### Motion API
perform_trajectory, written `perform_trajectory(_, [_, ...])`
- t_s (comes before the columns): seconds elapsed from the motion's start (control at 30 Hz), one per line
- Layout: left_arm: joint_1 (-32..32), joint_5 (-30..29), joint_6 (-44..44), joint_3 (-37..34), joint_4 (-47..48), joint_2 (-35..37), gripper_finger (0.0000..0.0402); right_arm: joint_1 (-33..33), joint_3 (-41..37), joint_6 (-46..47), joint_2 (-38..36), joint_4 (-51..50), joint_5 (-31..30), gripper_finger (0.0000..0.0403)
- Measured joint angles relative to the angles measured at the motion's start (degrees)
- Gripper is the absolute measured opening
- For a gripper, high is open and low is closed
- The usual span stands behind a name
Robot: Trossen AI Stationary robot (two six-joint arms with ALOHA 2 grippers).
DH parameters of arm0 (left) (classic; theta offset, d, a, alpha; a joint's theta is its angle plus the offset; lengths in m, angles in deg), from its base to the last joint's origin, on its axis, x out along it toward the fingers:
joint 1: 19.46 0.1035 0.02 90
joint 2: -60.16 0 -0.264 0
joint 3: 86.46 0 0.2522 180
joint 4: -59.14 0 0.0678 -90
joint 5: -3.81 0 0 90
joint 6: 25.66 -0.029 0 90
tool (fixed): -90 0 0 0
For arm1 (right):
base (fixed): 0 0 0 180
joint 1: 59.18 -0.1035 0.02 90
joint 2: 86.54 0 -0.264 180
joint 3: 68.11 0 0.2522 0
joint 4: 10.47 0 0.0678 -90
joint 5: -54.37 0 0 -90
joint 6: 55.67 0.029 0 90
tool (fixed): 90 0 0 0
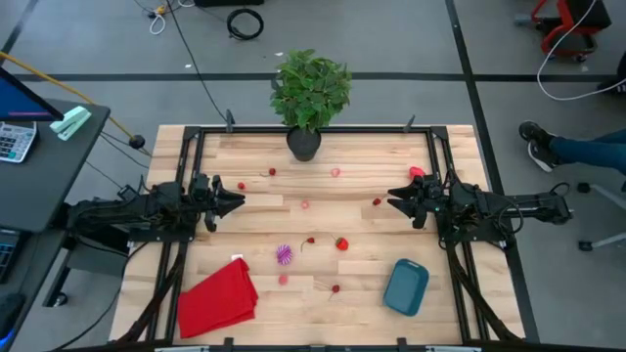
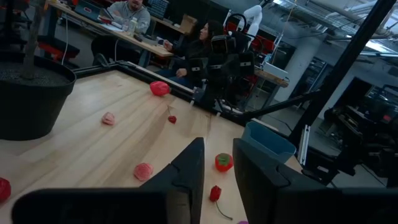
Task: Pick and placing Produce into tupperware
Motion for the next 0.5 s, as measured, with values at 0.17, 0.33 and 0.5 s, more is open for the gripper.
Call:
perform_trajectory(0.17, [-0.01, -0.01, -0.02, 0.0, 0.0, 0.0, 0.0084, 0.0, 0.01, 0.0, 0.0, 0.01, 0.01, 0.022])
perform_trajectory(0.33, [0.0, -0.02, 0.31, 0.0, -1.01, -0.02, 0.008, 0.01, 0.01, 0.0, 0.0, 0.0, 0.0, 0.022])
perform_trajectory(0.5, [0.0, 0.23, 3.4, 0.0, -2.92, 0.0, 0.0084, 0.0, 0.01, 0.0, 0.0, 0.01, 0.01, 0.022])
